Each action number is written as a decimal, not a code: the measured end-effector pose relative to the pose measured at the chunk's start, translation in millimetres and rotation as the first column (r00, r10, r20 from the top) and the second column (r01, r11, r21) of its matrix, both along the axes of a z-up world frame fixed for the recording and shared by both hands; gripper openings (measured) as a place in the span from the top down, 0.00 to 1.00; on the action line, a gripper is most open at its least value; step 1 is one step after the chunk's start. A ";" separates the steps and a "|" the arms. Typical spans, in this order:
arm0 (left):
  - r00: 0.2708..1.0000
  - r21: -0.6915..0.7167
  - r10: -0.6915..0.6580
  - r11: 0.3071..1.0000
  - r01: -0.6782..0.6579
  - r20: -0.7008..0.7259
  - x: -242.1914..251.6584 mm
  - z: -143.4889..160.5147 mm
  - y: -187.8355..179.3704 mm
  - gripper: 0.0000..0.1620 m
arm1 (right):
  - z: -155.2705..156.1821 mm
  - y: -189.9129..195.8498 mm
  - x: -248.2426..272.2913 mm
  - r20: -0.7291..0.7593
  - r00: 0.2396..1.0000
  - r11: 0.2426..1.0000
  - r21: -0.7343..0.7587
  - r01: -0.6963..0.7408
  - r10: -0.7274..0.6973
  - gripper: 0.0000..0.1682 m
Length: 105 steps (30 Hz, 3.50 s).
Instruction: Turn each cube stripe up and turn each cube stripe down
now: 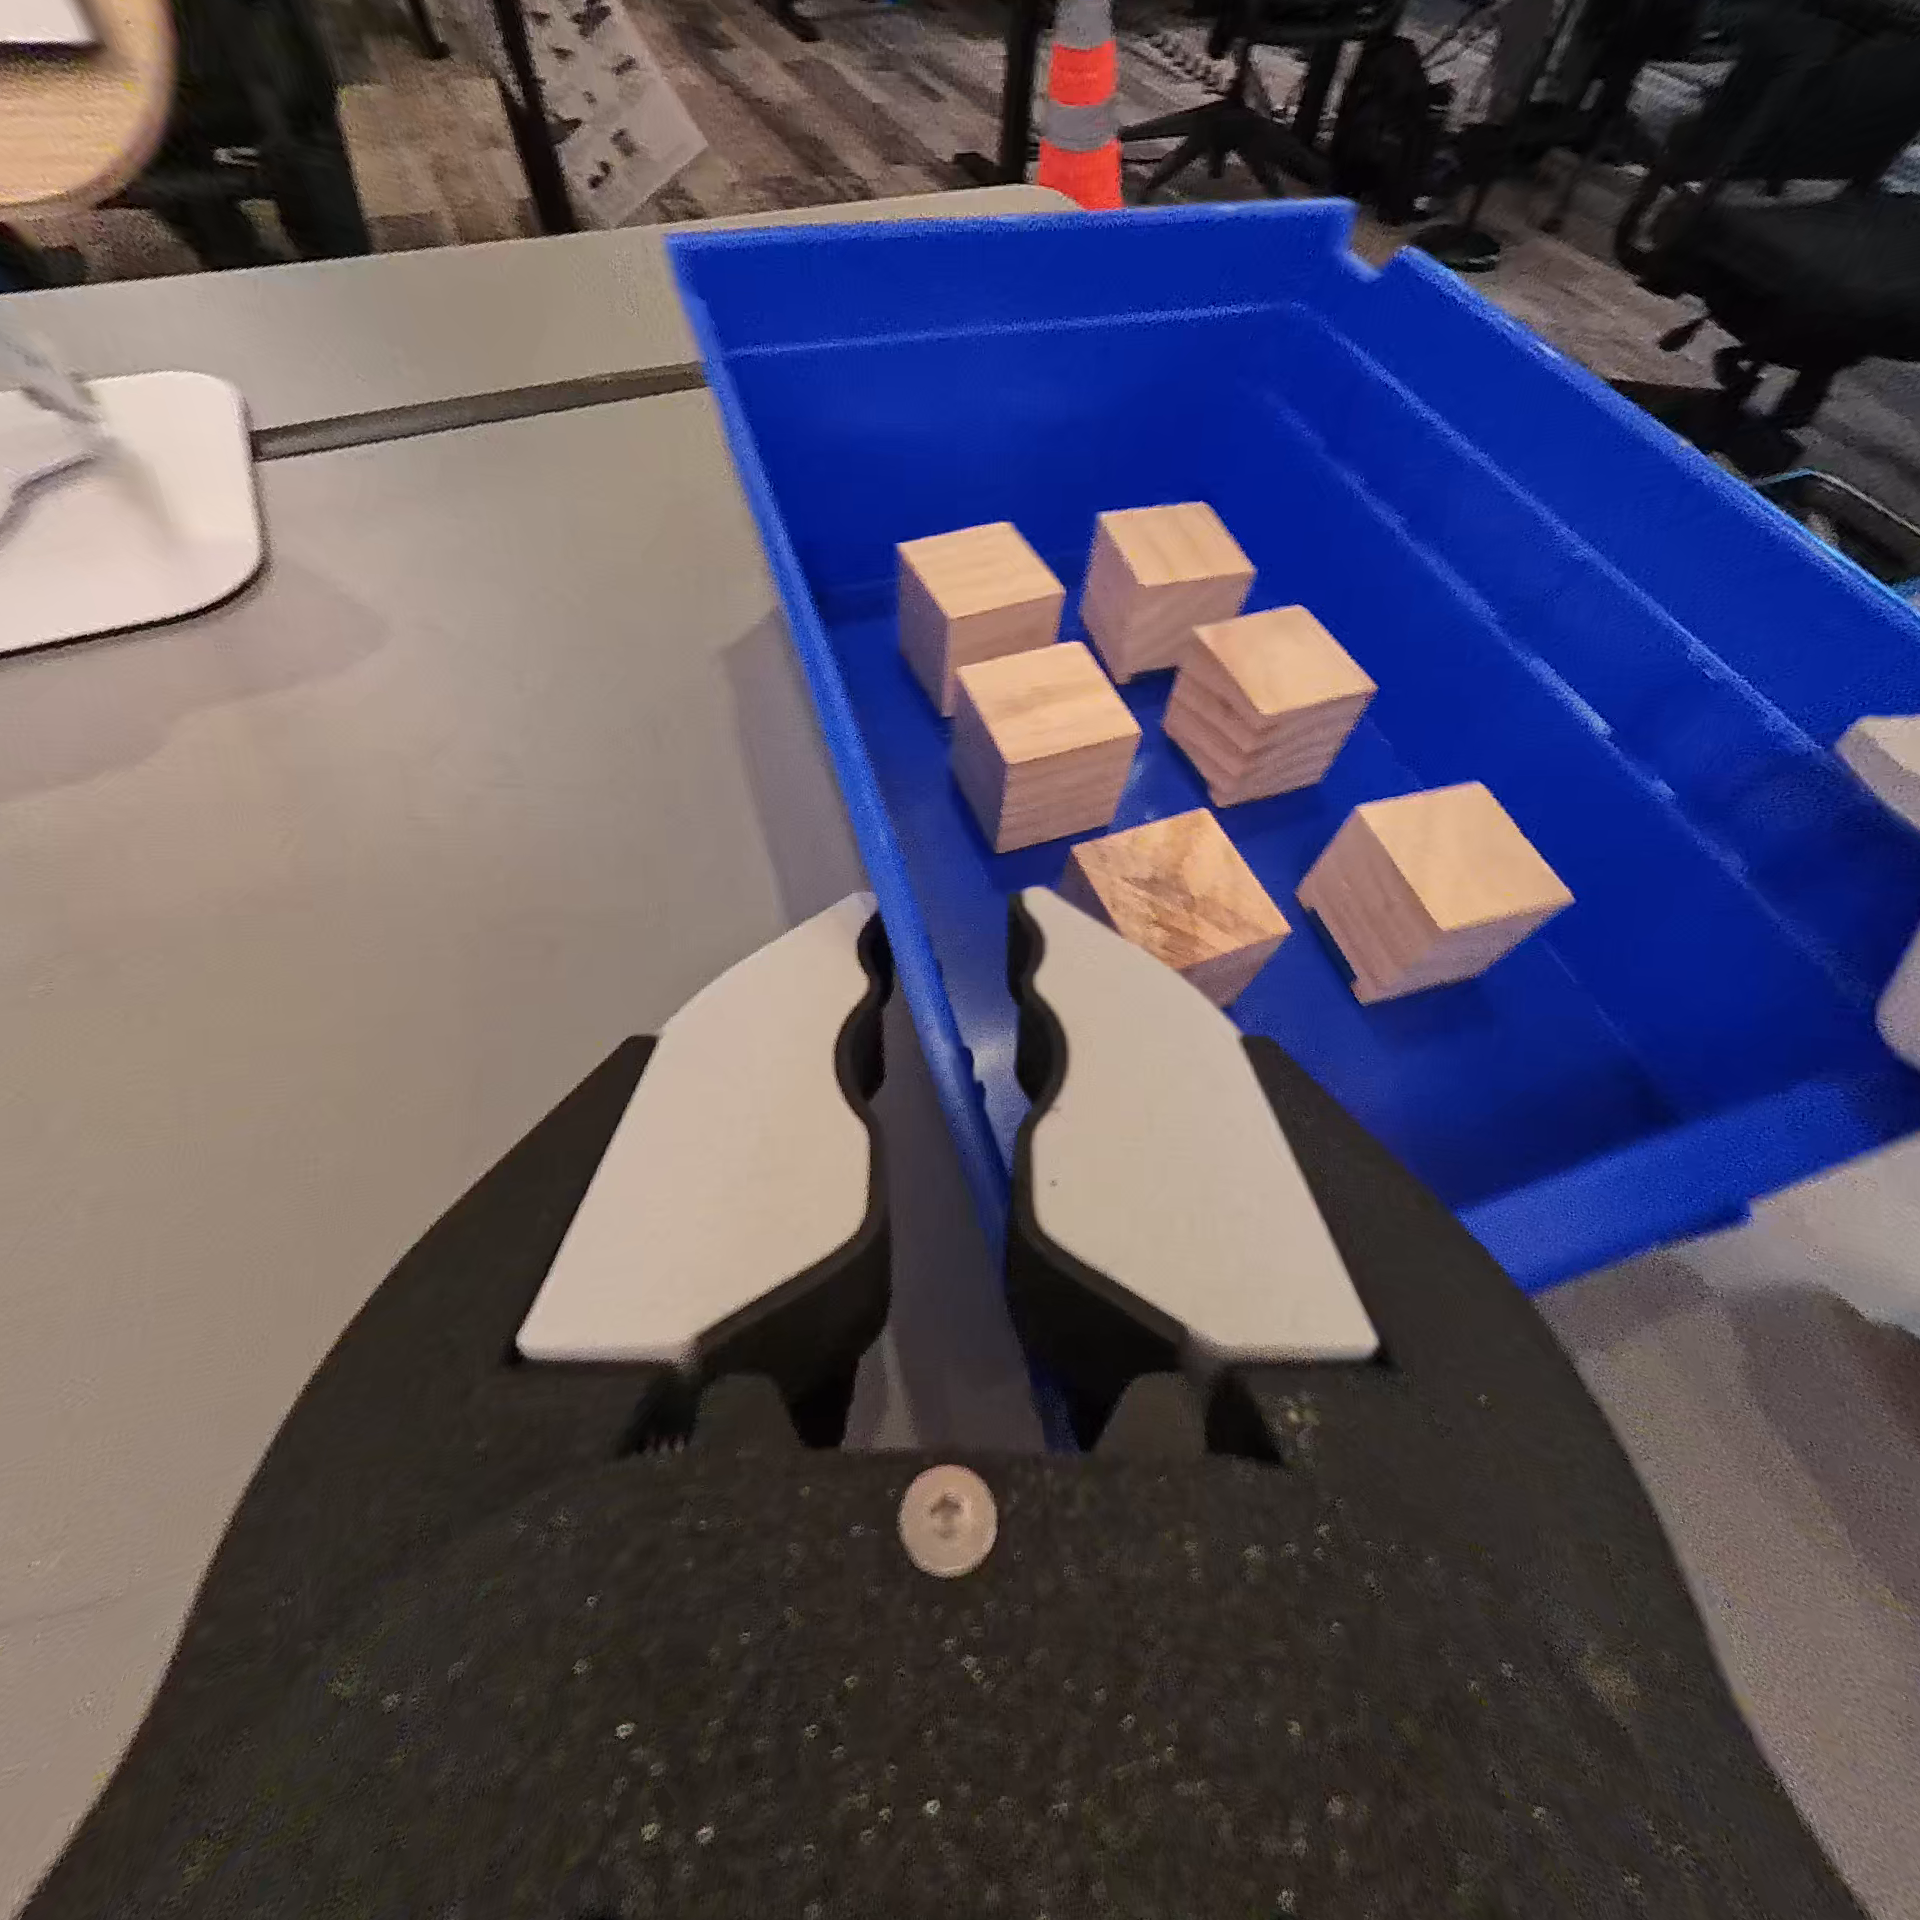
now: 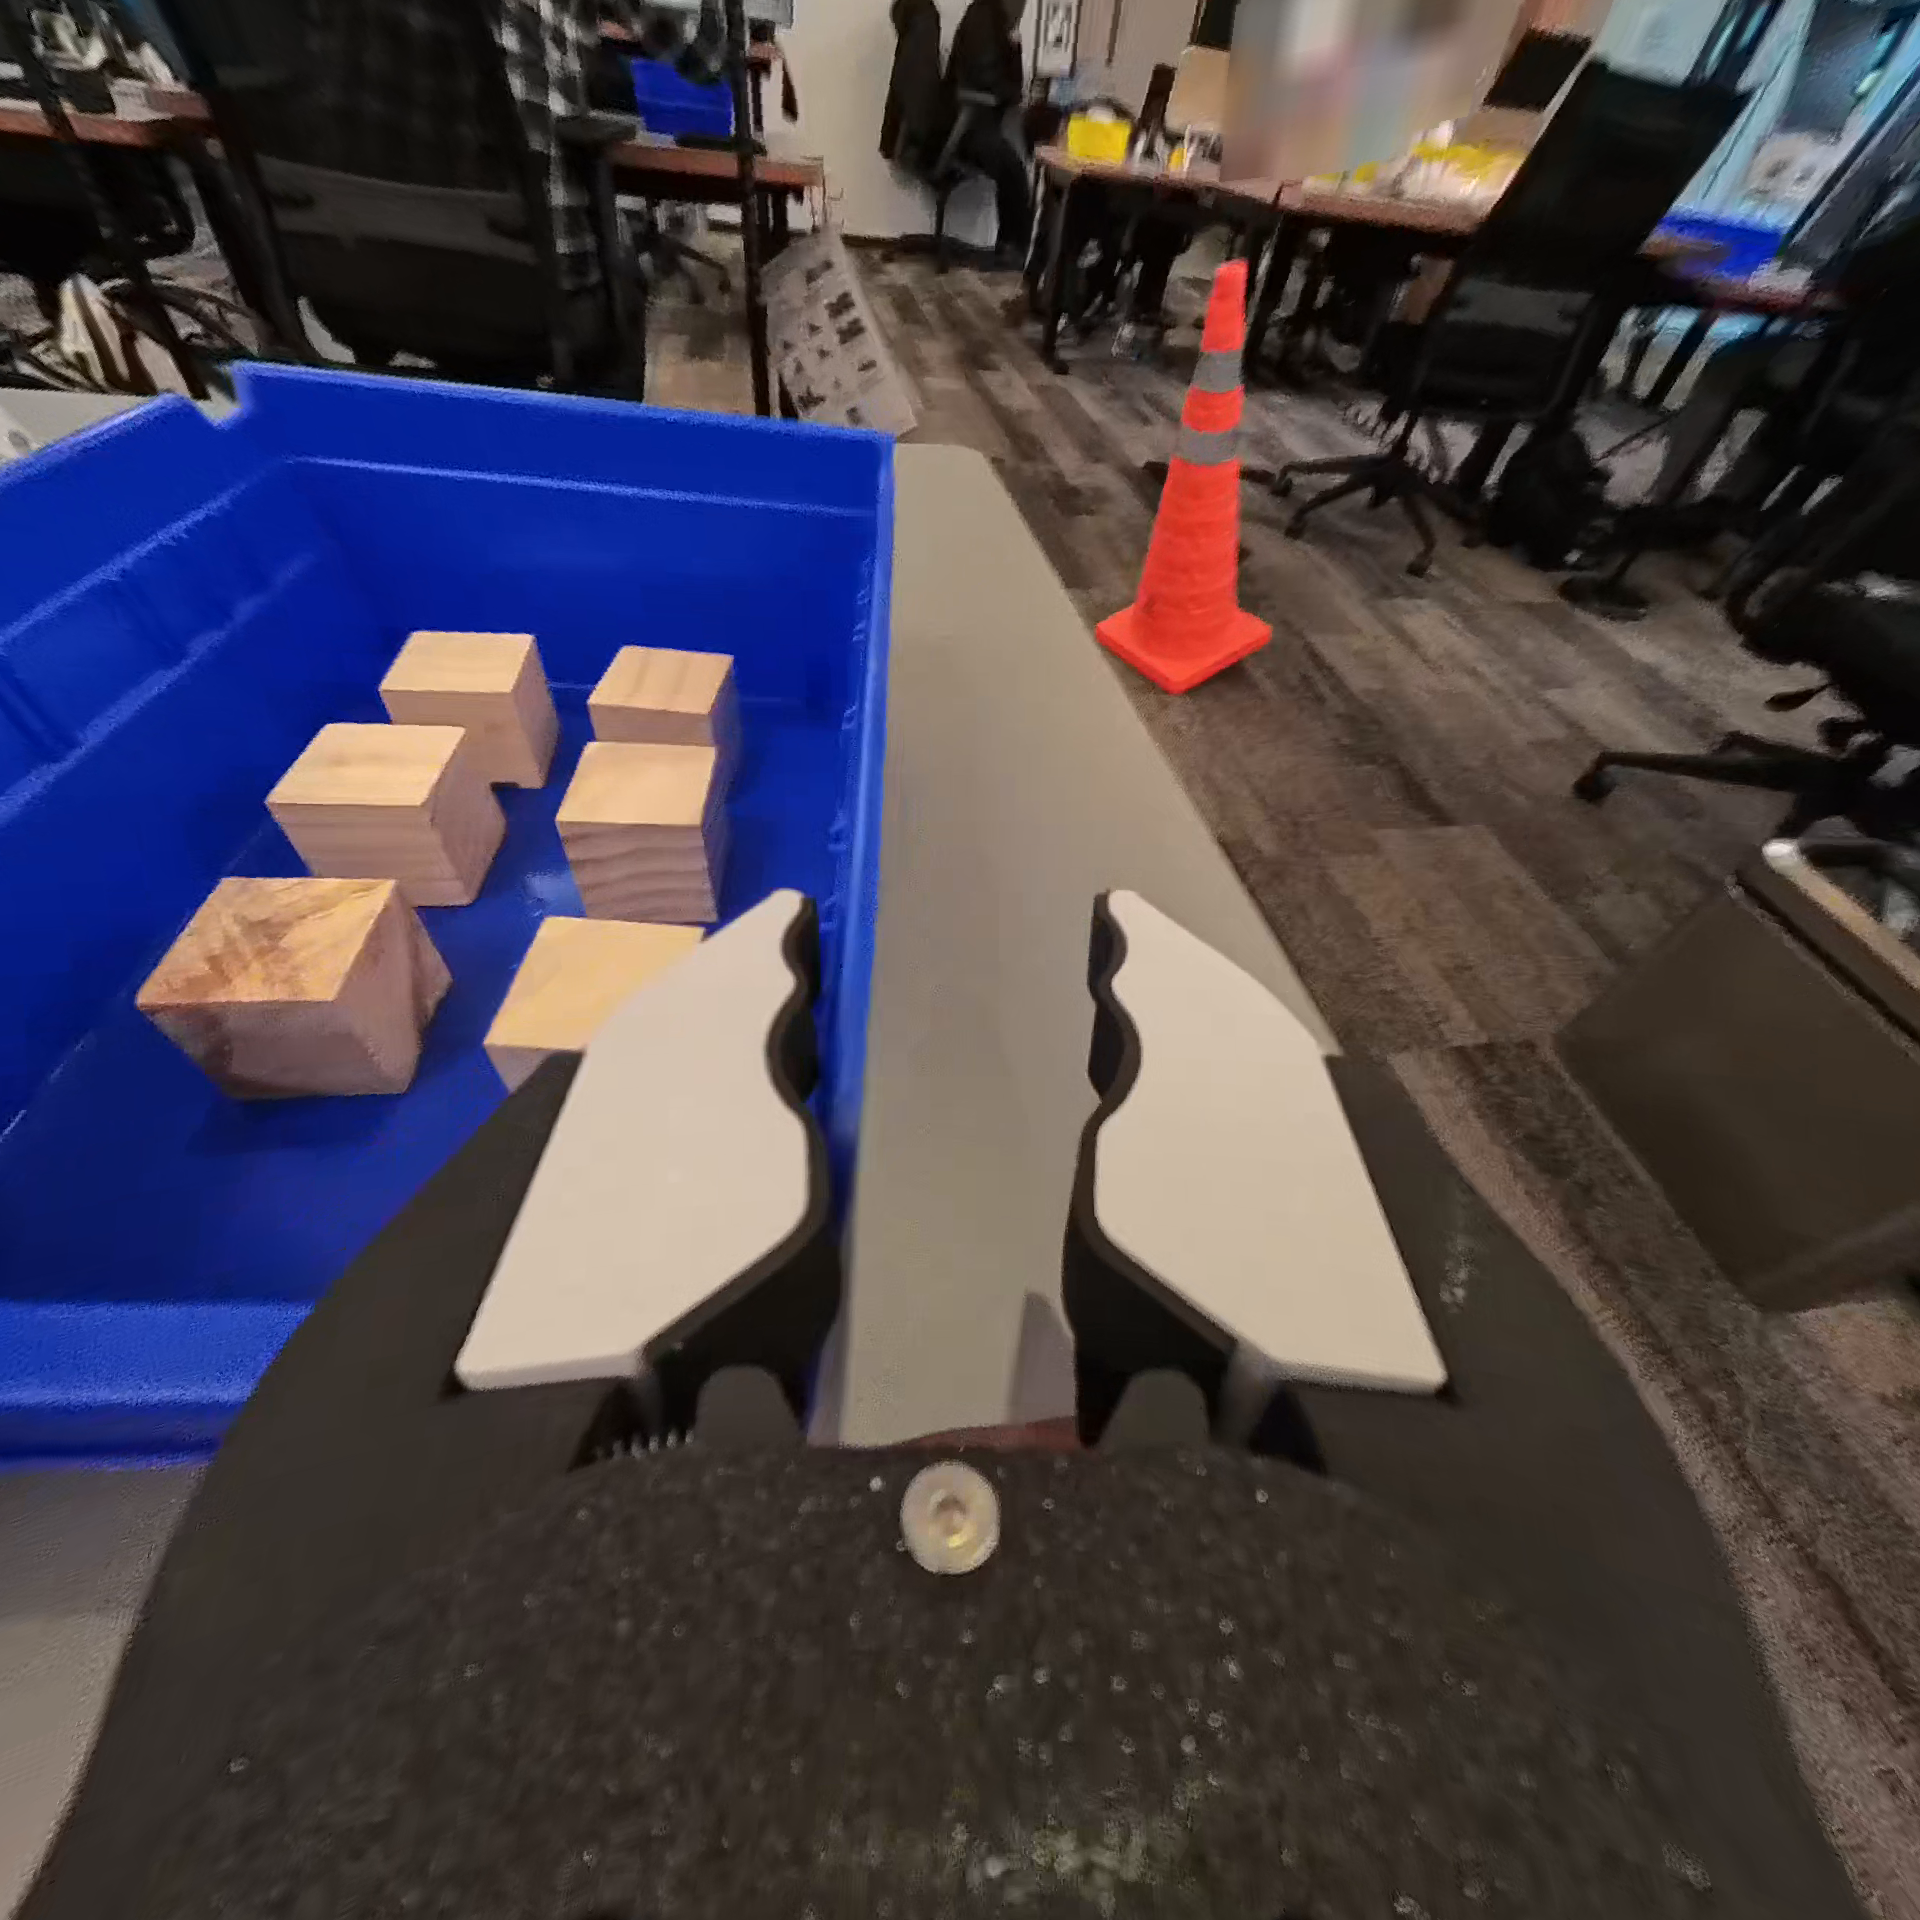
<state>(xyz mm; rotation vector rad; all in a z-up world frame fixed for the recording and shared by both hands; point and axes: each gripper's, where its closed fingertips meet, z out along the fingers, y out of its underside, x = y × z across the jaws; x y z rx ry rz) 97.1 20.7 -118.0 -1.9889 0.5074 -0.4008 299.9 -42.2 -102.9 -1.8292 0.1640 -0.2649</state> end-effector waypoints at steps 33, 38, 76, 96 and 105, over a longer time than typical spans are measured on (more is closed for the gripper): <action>0.872 0.089 0.485 0.873 -0.479 -0.064 -377.0 24.4 -48.5 0.99 | 1.2 34.0 -390.9 -0.078 0.873 0.869 -0.081 -0.487 0.482 0.96; 0.878 0.038 0.475 0.880 -0.474 -0.055 -381.3 4.5 -49.0 0.98 | -14.5 33.9 -394.9 -0.078 0.866 0.861 -0.096 -0.499 0.494 0.95; 0.822 -0.108 0.566 0.815 -0.569 -0.064 -653.3 -8.5 -3.0 0.98 | -14.2 -137.9 -554.6 -0.084 0.250 0.258 0.100 -0.961 0.965 0.83; 0.793 -0.082 0.609 0.791 -0.606 0.009 -622.8 -7.6 -182.2 0.96 | 21.7 -114.2 -666.9 0.067 0.493 0.484 0.114 -0.867 0.867 0.76; 0.808 -0.073 0.589 0.806 -0.587 0.019 -616.5 -7.9 -199.0 0.97 | -12.6 -95.4 -657.8 0.021 0.558 0.558 0.016 -0.830 0.830 0.68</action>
